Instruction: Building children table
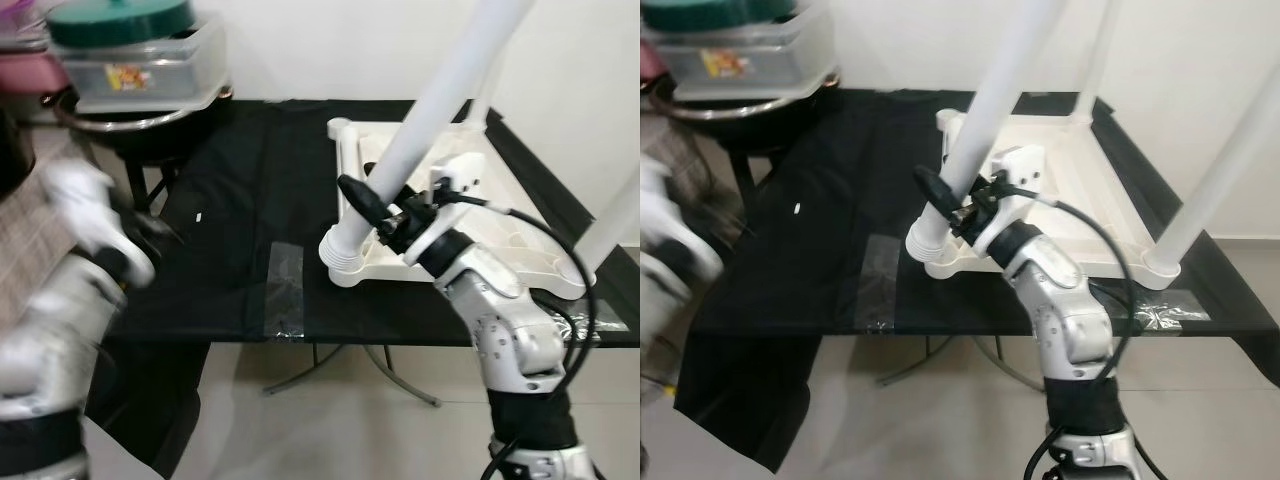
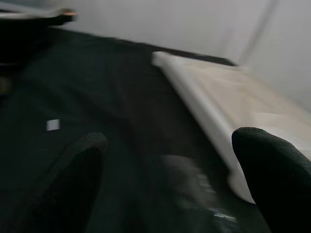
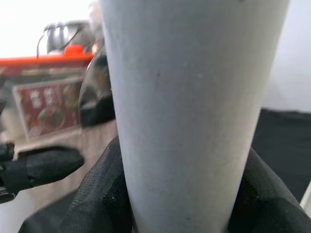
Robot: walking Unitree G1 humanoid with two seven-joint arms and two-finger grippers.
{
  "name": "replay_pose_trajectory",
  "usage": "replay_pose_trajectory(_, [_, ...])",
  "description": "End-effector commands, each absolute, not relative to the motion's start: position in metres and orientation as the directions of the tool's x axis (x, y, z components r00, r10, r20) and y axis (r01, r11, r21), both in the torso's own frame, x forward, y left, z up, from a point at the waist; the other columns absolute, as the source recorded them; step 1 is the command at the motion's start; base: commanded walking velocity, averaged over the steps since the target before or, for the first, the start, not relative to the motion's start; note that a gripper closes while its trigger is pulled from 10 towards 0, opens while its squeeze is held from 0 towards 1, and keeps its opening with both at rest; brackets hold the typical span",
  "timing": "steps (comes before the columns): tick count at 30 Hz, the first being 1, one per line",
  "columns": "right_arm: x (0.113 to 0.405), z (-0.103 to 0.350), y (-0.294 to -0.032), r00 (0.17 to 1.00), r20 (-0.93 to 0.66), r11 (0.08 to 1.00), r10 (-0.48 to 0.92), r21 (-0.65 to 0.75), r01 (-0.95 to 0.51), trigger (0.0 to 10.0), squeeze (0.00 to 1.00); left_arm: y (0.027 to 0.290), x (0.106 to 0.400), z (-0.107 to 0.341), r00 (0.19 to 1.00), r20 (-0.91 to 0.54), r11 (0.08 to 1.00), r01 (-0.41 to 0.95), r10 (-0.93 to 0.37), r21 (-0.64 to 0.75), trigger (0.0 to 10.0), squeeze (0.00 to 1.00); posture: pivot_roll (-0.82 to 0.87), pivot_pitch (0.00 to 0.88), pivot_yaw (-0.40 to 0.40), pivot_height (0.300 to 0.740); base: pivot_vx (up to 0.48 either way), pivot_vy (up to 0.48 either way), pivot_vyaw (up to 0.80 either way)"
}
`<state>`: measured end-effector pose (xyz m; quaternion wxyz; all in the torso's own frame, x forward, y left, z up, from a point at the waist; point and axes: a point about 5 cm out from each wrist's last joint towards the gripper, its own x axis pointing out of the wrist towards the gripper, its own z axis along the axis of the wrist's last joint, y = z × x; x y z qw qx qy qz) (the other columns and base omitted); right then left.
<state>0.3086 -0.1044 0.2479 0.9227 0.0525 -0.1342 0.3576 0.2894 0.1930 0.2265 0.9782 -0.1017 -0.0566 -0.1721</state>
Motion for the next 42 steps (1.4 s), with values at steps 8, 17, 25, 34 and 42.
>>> replay_pose_trajectory(8, [0.293, 0.242, -0.093, 0.695, 0.277, 0.715, 0.664, 0.037, -0.698, 10.0, 0.00, 0.142, 0.272, 0.224, 0.884, 0.234, 0.843, 0.460, -0.405, -0.277, 10.0, 0.00, 0.07, 0.034, -0.033, 0.740, 0.340, 0.000, -0.56])
replay_pose_trajectory(17, [0.293, 0.254, -0.096, 0.693, 0.339, 0.728, 0.636, 0.033, -0.685, 10.0, 0.00, 0.128, 0.276, 0.230, 0.874, 0.278, 0.839, 0.470, -0.399, -0.275, 10.0, 0.00, 0.06, 0.016, -0.023, 0.740, 0.362, 0.000, 0.18])
replay_pose_trajectory(25, [0.288, 0.244, -0.094, 0.666, 0.258, 0.693, 0.700, -0.019, -0.721, 10.0, 0.00, 0.124, 0.275, 0.212, 0.909, 0.187, 0.888, 0.407, -0.372, -0.214, 10.0, 0.00, 0.06, 0.020, -0.016, 0.740, 0.091, 0.000, 0.00])
replay_pose_trajectory(34, [0.284, 0.240, -0.098, 0.649, 0.222, 0.670, 0.728, -0.033, -0.741, 10.0, 0.00, 0.138, 0.273, 0.200, 0.940, 0.142, 0.929, 0.332, -0.310, -0.167, 10.0, 0.00, 0.05, 0.050, -0.007, 0.740, 0.000, 0.361, 0.00])
replay_pose_trajectory(42, [0.288, 0.243, -0.114, 0.645, 0.184, 0.665, 0.742, -0.077, -0.743, 10.0, 0.00, 0.141, 0.266, 0.178, 0.946, 0.063, 0.944, 0.322, -0.317, -0.075, 10.0, 0.00, 0.05, 0.078, -0.002, 0.740, 0.000, 0.000, 0.00])
